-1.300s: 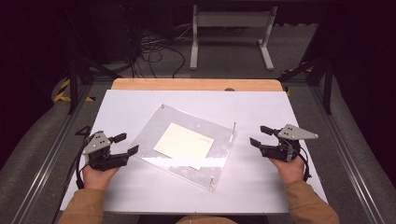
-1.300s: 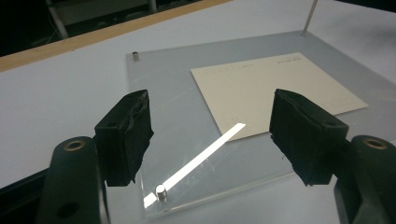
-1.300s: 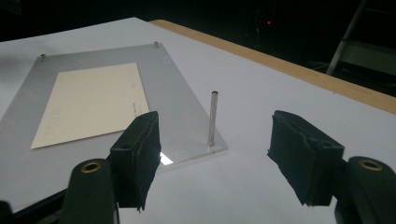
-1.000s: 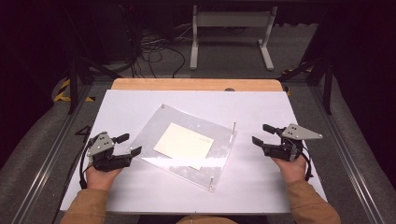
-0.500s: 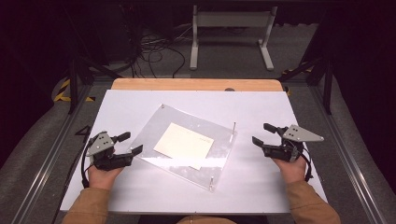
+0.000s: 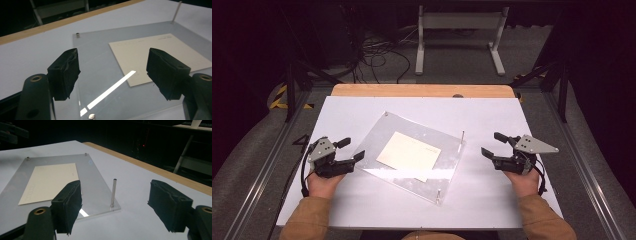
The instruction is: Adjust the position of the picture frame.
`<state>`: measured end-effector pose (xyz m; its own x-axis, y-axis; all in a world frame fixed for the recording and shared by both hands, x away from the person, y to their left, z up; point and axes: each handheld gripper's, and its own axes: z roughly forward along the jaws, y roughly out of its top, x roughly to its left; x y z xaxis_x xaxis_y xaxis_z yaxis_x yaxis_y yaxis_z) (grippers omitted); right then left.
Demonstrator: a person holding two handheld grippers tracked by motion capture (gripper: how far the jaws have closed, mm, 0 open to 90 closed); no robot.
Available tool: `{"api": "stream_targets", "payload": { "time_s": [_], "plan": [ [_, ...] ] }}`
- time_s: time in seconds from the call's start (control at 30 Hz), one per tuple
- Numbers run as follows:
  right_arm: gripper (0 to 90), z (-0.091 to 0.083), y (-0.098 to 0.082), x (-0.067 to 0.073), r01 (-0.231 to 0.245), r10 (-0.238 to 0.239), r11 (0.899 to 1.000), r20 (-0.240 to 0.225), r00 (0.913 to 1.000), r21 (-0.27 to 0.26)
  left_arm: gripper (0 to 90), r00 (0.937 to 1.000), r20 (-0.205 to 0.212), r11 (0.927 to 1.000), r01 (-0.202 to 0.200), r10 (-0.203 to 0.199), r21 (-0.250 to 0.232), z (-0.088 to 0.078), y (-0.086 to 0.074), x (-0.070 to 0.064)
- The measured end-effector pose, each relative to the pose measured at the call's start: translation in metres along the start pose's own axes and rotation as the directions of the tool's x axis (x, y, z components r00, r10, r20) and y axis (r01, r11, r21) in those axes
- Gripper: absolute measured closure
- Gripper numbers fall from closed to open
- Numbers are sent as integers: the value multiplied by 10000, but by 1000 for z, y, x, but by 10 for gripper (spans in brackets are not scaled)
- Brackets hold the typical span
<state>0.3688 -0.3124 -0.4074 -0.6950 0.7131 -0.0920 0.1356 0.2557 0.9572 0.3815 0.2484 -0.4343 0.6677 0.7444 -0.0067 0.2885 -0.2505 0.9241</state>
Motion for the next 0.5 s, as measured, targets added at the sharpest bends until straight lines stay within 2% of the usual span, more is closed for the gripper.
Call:
{"api": "stream_targets", "payload": {
  "time_s": [0.07, 0.13, 0.17, 0.27, 0.37, 0.4, 0.43, 0.47, 0.5],
  "plan": [
    [266, -1, 0, 2, 3, -3, 10000, -52, 10000, 87, 284, 9998, -81, 9998, 159, -159, 114, 3, 0, 5],
    [270, -1, 0, 4, 43, -43, 9999, -52, 10000, 157, 303, 9987, -329, 9985, 406, -394, 372, 7, 1, 14],
    [287, -2, 1, 7, 184, -182, 9995, -100, 9998, 261, 349, 9962, -390, 9947, 808, -784, 633, 10, 2, 19],
    [326, -2, 2, 13, 311, -292, 9979, -340, 9990, 562, 415, 9931, -667, 9879, 1034, -961, 1152, 16, 7, 25],
    [337, -3, 2, 19, 328, -280, 9968, -646, 9975, 736, 528, 9875, -866, 9739, 1449, -1314, 1747, 25, 11, 34],
    [340, -3, 2, 24, 370, -298, 9954, -812, 9963, 884, 576, 9875, -866, 9739, 1449, -1314, 1747, 25, 11, 34],
    [341, -3, 2, 27, 511, -421, 9940, -921, 9949, 971, 622, 9859, -912, 9702, 1552, -1402, 1863, 28, 12, 36],
    [341, -3, 2, 30, 640, -537, 9925, -984, 9937, 1043, 669, 9840, -994, 9602, 1666, -1475, 2243, 35, 12, 41],
    [343, -3, 2, 33, 699, -584, 9919, -1072, 9925, 1064, 712, 9824, -945, 9551, 1796, -1614, 2356, 38, 11, 45]
  ]
}}
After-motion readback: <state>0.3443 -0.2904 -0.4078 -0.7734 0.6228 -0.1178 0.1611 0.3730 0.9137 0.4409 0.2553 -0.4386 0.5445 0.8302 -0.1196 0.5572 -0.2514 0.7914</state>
